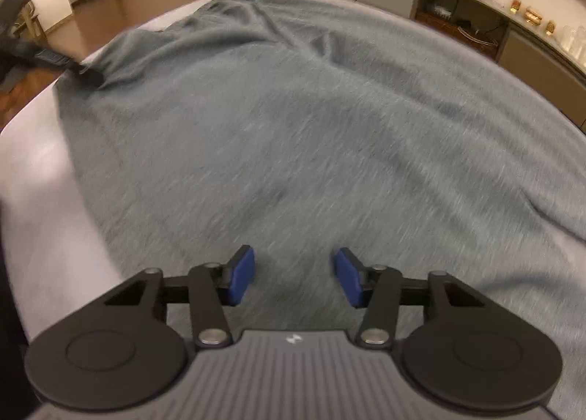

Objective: Fold clothes

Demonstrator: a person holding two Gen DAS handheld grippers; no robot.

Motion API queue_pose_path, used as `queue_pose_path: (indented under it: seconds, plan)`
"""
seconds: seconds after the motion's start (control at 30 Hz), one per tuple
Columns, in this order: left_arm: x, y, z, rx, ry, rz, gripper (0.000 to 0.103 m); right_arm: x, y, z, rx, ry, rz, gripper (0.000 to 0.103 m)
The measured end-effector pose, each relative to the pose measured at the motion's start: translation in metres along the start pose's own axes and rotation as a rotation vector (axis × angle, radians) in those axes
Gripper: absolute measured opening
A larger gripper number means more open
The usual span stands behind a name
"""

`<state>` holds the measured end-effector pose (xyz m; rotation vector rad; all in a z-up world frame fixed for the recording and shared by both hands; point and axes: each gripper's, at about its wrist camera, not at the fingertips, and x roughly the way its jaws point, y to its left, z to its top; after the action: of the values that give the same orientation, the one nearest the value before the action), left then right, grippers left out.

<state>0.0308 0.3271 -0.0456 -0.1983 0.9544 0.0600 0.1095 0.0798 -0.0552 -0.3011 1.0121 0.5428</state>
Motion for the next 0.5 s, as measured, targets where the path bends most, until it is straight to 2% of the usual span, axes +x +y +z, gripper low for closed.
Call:
queue_pose_path:
  seconds: [0.03, 0.07, 0.13, 0.2, 0.23, 0.27, 0.33, 0.37, 0.4, 0.47, 0.5]
  plan:
    - [-0.006, 0.0, 0.006, -0.007, -0.029, -0.013, 0.015, -0.003, 0.002, -0.002, -0.023, 0.018, 0.004, 0.033]
    - [-0.013, -0.001, 0.011, -0.014, -0.058, -0.026, 0.014, -0.011, 0.002, -0.003, -0.041, 0.042, 0.002, 0.03]
    - [-0.034, 0.001, 0.016, -0.004, -0.099, -0.08, 0.015, -0.014, 0.003, -0.014, -0.114, 0.089, -0.022, 0.029]
    - [-0.049, -0.001, 0.012, 0.032, -0.085, -0.151, 0.024, -0.019, -0.005, -0.02, -0.133, 0.135, -0.041, 0.03]
    - [-0.049, -0.007, 0.007, 0.06, -0.069, -0.161, 0.03, -0.022, -0.008, -0.022, -0.141, 0.156, -0.051, 0.03]
    - [-0.048, -0.014, 0.001, 0.089, -0.066, -0.146, 0.031, -0.026, -0.012, -0.013, -0.121, 0.131, -0.06, 0.031]
    - [-0.042, -0.031, -0.009, 0.119, -0.075, -0.132, 0.031, -0.042, -0.01, 0.029, -0.06, 0.008, -0.048, 0.038]
    - [-0.04, -0.038, -0.013, 0.117, -0.076, -0.138, 0.03, -0.049, -0.007, 0.051, -0.034, -0.06, -0.043, 0.049]
    - [-0.038, -0.048, -0.018, 0.127, -0.084, -0.142, 0.029, -0.056, 0.0, 0.071, -0.025, -0.118, -0.043, 0.054]
    - [-0.039, -0.074, -0.029, 0.202, -0.124, -0.148, 0.028, -0.058, 0.022, 0.123, -0.035, -0.224, -0.041, 0.072]
    - [-0.04, -0.085, -0.035, 0.234, -0.131, -0.16, 0.028, -0.051, 0.036, 0.148, -0.044, -0.241, -0.035, 0.075]
